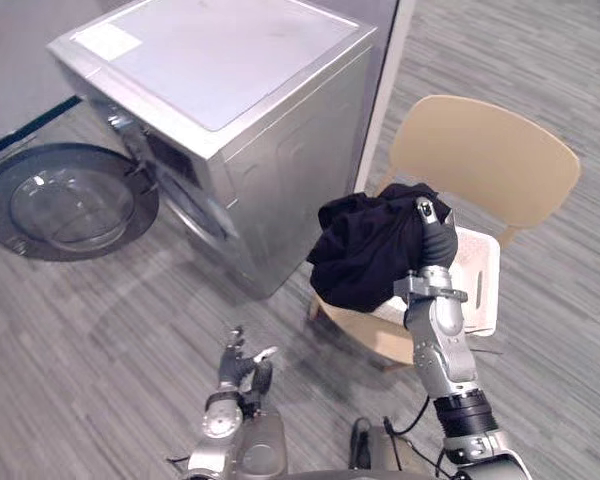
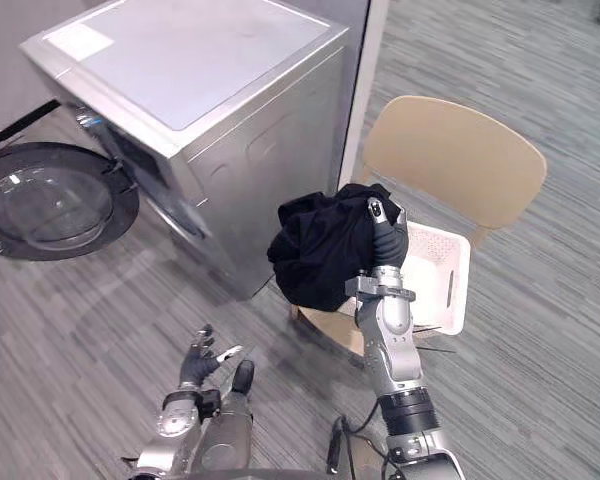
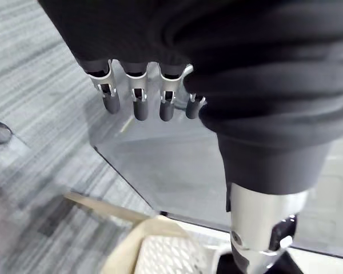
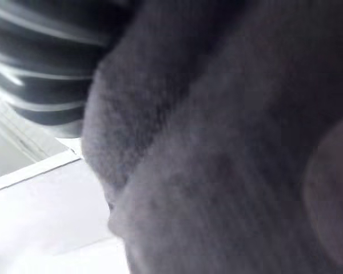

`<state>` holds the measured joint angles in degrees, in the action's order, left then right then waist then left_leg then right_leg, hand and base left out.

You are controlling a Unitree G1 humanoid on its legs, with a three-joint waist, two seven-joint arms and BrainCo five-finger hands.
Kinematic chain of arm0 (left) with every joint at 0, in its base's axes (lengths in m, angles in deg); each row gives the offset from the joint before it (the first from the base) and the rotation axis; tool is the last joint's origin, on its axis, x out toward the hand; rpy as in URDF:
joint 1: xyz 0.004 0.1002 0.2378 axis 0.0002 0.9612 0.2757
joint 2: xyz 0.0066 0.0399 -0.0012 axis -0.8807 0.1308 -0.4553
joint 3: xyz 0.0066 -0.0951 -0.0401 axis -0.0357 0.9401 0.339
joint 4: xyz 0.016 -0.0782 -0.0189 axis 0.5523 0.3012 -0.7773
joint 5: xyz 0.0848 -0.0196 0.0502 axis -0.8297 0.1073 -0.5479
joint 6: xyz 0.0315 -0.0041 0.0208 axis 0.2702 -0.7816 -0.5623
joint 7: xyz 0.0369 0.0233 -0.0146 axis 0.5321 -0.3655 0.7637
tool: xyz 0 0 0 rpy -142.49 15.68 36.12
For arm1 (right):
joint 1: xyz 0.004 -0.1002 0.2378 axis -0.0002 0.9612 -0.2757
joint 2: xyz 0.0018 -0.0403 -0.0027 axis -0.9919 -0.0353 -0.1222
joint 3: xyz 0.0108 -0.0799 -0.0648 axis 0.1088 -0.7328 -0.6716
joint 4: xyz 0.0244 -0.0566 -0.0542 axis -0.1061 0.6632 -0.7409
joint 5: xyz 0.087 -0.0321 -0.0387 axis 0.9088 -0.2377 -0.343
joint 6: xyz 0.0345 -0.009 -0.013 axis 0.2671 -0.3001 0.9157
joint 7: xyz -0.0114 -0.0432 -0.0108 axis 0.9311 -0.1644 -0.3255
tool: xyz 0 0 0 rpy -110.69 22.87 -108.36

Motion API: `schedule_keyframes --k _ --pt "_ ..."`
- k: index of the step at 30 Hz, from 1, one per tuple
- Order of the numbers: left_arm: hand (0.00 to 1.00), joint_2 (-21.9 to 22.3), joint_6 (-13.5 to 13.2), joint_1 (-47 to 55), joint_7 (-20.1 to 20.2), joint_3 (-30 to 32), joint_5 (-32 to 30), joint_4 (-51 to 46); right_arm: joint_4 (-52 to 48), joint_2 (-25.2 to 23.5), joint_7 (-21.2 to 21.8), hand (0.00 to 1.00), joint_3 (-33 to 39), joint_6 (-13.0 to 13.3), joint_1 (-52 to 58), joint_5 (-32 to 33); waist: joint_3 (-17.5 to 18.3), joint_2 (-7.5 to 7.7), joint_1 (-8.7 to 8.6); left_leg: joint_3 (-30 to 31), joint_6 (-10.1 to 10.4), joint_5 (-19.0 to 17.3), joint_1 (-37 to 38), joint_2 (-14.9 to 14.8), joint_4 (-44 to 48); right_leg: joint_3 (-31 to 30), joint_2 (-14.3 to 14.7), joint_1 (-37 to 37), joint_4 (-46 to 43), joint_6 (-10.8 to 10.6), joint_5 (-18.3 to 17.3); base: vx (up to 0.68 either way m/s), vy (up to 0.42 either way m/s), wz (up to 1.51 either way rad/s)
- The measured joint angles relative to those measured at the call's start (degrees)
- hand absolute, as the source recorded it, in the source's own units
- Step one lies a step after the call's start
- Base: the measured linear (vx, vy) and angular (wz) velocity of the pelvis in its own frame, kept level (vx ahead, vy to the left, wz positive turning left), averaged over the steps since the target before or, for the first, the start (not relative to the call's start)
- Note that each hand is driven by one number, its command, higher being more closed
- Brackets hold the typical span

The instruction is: Pick up the laundry basket with both hands and put the clothes into the washing machine.

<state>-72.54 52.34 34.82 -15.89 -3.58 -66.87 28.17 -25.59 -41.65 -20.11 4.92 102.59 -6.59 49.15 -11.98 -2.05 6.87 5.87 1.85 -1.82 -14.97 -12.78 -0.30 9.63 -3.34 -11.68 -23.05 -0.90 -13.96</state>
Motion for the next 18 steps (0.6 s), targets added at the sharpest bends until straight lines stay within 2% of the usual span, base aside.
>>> schedule_keyframes --k 1,2,4,5,6,7,8,12,18 --pt "0.0 -0.12 -0.13 -0.51 0.03 -0.97 -0.74 -3.13 0.62 0.23 0.04 1.0 -0.04 0.03 -1.22 0.0 -0.28 0.59 -0.15 -2.47 1.27 1.26 -1.17 1.72 2.6 0.82 -1.63 -0.06 1.85 0.46 1.46 -0.11 0.005 0.54" --pt "0.0 -0.17 -0.73 -0.98 0.12 -2.08 -1.31 -6.69 0.85 0.92 0.16 1.0 0.08 -0.08 -1.99 -0.04 -0.22 0.46 -0.62 -3.93 2.2 1.92 -1.42 4.71 8.43 1.5 -3.57 -0.65 2.95 -0.16 3.28 -0.11 -0.028 0.5" --pt "0.0 -0.19 -2.43 -0.84 -0.03 -1.91 -2.71 -11.26 0.86 1.96 0.4 1.0 -0.6 -0.11 -2.32 -0.23 0.14 -0.18 -1.68 -7.13 0.85 0.61 0.18 6.02 17.38 2.63 -4.24 -0.65 3.75 -0.65 4.25 -0.09 0.036 0.44" --pt "0.0 -0.91 -3.9 -2.64 -0.15 -2.26 -3.46 -13.85 0.87 1.96 0.48 1.0 -0.72 -0.13 -2.55 -0.52 0.73 -1.18 -2.1 -9.1 0.82 -1.73 2.5 5.9 15.37 3.7 -4.4 -0.38 4.59 -1.13 4.81 -0.09 0.09 0.37" --pt "0.0 -1.27 -4.61 -3.38 -0.22 -2.63 -3.59 -14.71 0.88 1.89 0.51 1.0 -1.41 -0.17 -2.83 -0.64 0.73 -1.18 -2.02 -9.14 1.16 -1.52 3.37 5.96 13.31 3.91 -4.37 -0.14 5.45 -1.34 5.43 -0.07 0.089 0.23" --pt "0.0 -1.81 -5.04 -3.91 -0.36 -3.14 -3.83 -15.58 0.88 1.86 0.65 1.0 -2.69 -0.17 -3.18 -0.75 0.79 -1.29 -2.19 -9.24 2.41 -0.78 4.82 5.88 10.19 3.94 -4.03 0.43 6.62 -1.89 6.08 -0.04 0.089 0.09" --pt "0.0 -3.12 -5.27 -5.03 -0.55 -4.28 -5.39 -16.11 0.87 1.57 1.55 1.0 -4.61 -0.18 -3.62 -0.93 1.0 -1.12 -3.0 -9.23 3.3 0.55 6.67 6.32 5.63 4.25 -4.07 1.55 8.9 -2.57 7.53 -0.03 0.102 0.11" --pt "0.0 -5.15 -5.21 -10.29 -1.84 -9.09 -8.19 -16.19 0.86 0.71 4.22 1.0 -9.21 -0.32 -4.87 -0.95 1.57 -0.63 -2.89 -8.37 2.2 3.97 8.37 8.18 0.04 5.47 -4.82 4.45 15.62 -4.2 11.75 -0.02 0.124 0.18" --pt "0.0 -5.32 -4.95 -15.11 -3.02 -13.23 -11.95 -16.12 0.86 -0.83 7.7 1.0 -15.34 -2.01 -4.85 0.32 2.72 -0.09 -3.07 -8.33 1.97 4.98 11.04 9.25 -1.92 6.03 -4.75 8.73 20.47 -4.96 13.96 0.03 0.042 0.08"
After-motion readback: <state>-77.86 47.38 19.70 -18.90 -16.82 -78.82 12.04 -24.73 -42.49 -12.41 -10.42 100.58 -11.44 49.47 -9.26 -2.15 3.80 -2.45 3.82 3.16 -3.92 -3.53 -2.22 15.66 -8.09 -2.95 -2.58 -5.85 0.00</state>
